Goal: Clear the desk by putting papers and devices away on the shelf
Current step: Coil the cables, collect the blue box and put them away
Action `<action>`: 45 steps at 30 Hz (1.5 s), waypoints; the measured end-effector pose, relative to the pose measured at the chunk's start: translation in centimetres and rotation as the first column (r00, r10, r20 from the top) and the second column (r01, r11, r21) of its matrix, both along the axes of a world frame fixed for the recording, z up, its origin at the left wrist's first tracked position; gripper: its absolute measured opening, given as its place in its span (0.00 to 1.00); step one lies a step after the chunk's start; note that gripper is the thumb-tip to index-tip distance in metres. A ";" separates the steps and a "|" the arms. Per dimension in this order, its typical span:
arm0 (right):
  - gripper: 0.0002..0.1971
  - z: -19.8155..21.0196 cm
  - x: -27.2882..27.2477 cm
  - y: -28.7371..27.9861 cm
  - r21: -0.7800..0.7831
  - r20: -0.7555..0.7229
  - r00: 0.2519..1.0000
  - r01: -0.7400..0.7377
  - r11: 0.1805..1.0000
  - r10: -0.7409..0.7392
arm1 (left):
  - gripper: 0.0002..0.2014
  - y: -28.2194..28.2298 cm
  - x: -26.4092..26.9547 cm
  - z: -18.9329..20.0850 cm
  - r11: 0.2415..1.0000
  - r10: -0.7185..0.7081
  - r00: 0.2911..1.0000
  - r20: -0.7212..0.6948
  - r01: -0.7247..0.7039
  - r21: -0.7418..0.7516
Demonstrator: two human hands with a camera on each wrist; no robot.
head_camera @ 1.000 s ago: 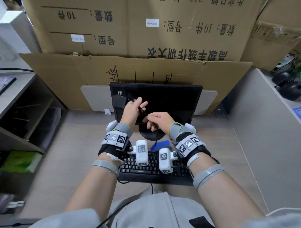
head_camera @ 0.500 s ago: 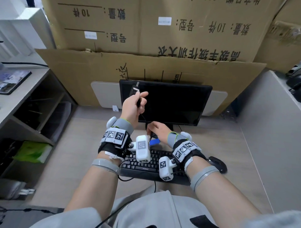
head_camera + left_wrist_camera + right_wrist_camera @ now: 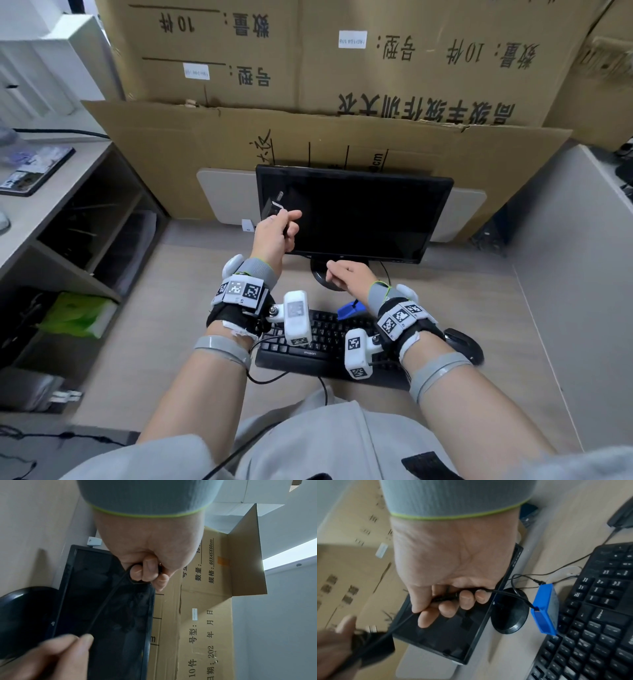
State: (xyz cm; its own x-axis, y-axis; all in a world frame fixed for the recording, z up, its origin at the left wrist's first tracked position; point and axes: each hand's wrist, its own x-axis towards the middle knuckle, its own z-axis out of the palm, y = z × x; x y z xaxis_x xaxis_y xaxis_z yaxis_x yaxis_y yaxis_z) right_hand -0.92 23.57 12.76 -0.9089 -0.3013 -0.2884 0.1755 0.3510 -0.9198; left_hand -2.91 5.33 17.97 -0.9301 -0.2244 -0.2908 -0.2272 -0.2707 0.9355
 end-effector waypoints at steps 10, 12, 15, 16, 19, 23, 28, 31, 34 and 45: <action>0.14 -0.1 -0.9 0.1 0.109 -0.072 0.997 0.002 0.994 0.006 | 0.16 -1.2 -0.9 -0.8 0.994 0.053 0.998 0.016 -0.054 0.095; 0.13 -0.5 -1.0 0.2 0.146 -0.099 0.995 0.026 0.989 -0.011 | 0.16 -1.1 -0.8 -0.7 0.994 0.043 0.999 0.005 -0.043 0.102; 0.13 -1.0 -1.0 0.0 0.187 -0.117 0.992 0.065 0.980 -0.043 | 0.17 -1.1 -0.9 -0.6 0.990 0.046 0.999 0.014 -0.048 0.133; 0.13 -1.2 -1.0 -0.2 0.208 -0.101 0.993 0.072 0.975 -0.052 | 0.17 -1.1 -0.9 -0.5 0.989 0.045 0.999 0.022 -0.047 0.143; 0.14 -1.4 -1.0 -0.8 0.256 -0.078 0.996 0.071 0.964 -0.053 | 0.16 -0.9 -1.1 -0.5 0.991 0.030 0.999 0.036 -0.034 0.127; 0.17 -1.5 -1.2 -0.5 0.314 -0.074 0.996 0.077 0.946 -0.057 | 0.16 -0.4 -0.8 -0.8 0.997 0.010 1.000 0.024 -0.012 0.079; 0.22 -1.2 -0.9 -0.1 0.384 -0.024 0.996 0.091 0.919 -0.089 | 0.16 0.1 -0.5 -1.0 0.999 -0.023 1.000 0.016 0.022 0.047; 0.31 -1.6 -1.1 0.0 0.442 0.038 0.987 0.121 0.889 -0.153 | 0.16 0.2 -0.3 -0.8 1.000 -0.021 1.000 0.000 0.021 0.022; 0.36 -1.8 -0.2 1.3 0.624 0.125 0.986 0.007 0.782 -0.108 | 0.16 -1.5 -1.0 0.8 0.997 0.075 0.996 -0.046 -0.074 0.018; 0.13 0.9 -1.3 -0.9 -0.055 0.065 0.989 0.133 0.990 -0.129 | 0.16 -0.6 -0.6 0.7 0.988 -0.030 0.997 -0.071 0.040 0.148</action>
State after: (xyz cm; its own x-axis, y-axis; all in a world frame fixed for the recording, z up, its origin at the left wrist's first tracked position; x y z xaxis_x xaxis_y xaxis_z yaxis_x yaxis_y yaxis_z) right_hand -2.18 22.68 13.62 -0.9228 -0.1988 -0.3300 0.2730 0.2669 -0.9242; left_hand -3.49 4.73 18.65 -0.9555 -0.1499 -0.2541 -0.1761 -0.4012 0.8989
